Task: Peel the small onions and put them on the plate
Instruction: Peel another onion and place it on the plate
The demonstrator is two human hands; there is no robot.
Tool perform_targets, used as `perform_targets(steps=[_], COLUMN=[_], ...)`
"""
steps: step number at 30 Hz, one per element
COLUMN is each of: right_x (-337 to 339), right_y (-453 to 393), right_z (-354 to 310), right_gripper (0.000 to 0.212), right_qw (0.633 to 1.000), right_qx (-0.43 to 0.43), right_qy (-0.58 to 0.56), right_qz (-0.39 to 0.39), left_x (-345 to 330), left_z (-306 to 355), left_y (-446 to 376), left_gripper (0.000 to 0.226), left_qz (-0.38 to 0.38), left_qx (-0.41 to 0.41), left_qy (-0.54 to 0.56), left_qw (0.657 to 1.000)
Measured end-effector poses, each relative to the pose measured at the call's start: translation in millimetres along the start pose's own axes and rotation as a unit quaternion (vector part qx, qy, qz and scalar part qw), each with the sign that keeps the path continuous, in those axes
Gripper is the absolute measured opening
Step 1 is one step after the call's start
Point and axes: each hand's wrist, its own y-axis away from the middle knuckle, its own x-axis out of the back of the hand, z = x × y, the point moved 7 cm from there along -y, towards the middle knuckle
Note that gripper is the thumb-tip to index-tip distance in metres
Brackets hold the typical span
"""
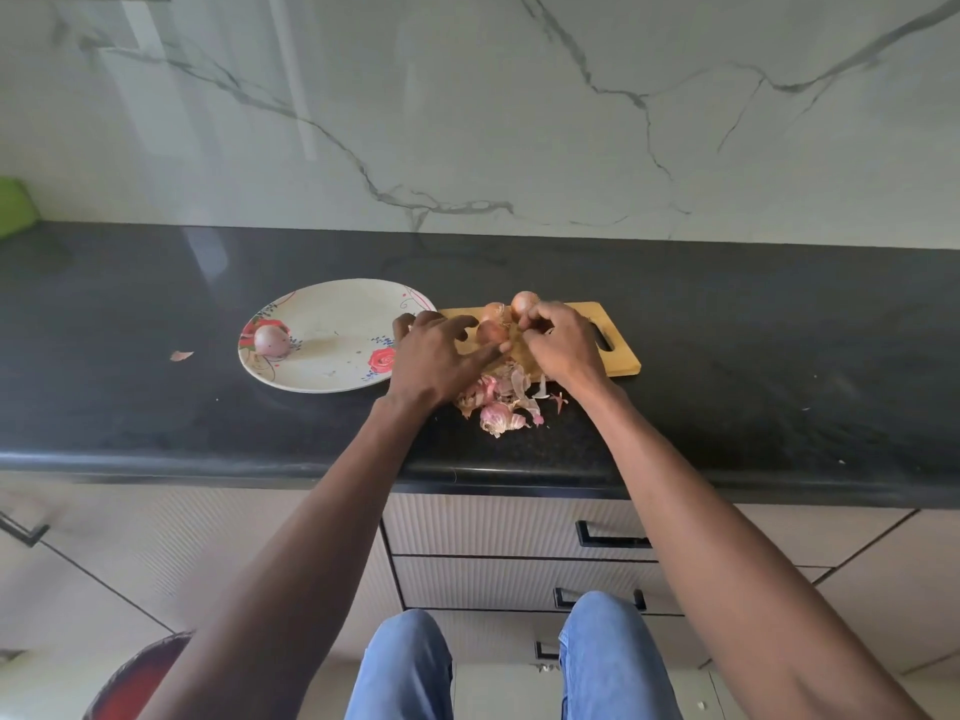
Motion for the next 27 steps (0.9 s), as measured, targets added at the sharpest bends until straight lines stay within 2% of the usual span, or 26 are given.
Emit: perform_targets(steps=[4,11,14,16,18,20,22,25,27], right_x=[-7,-19,-21,-18,-16,-16,-19,-19,-19], right_y=[-3,-11,-13,-11,-12,-15,-14,-12,-13], right_z=[11,11,15,16,13,9,2,-2,0], right_gripper=[0.020,0.015,0.017,0.018,0.010,0.011,0.022,0.035,0.034], right_qw=[0.999,0.996,0.996,0.994,0.983,0.962,0.937,0.933,0.923], right_qx=[-0.038,-0.074,-0.072,-0.069,-0.059,-0.052,-0.056,-0.043,-0.046], right_qy=[0.003,0.008,0.007,-0.051,-0.156,-0.265,-0.344,-0.355,-0.381], right_qz=[-0.033,0.044,0.061,0.069,0.071,0.045,-0.008,-0.030,-0.031], left_x=[1,-7,-6,-4,-4,-6,-8,-11,-14], left_z=[2,6,2,-3,-3,-3,-5,-7,-5], left_y=[-6,-27,-33,-32,-28,-26,-24,-24,-22], left_gripper=[0.055,0.040,0.042,0.049,0.056,0.058,0.056,0.053,0.050], left_qz=[0.016,-0.004,0.016,0.030,0.020,0.011,0.003,-0.003,-0.020], left_qx=[0.022,0.037,0.033,0.042,0.042,0.034,0.037,0.042,0.065], left_qy=[0.012,0.065,0.105,0.177,0.248,0.310,0.360,0.384,0.445], left_qw=[1.000,0.997,0.994,0.983,0.968,0.950,0.932,0.923,0.893])
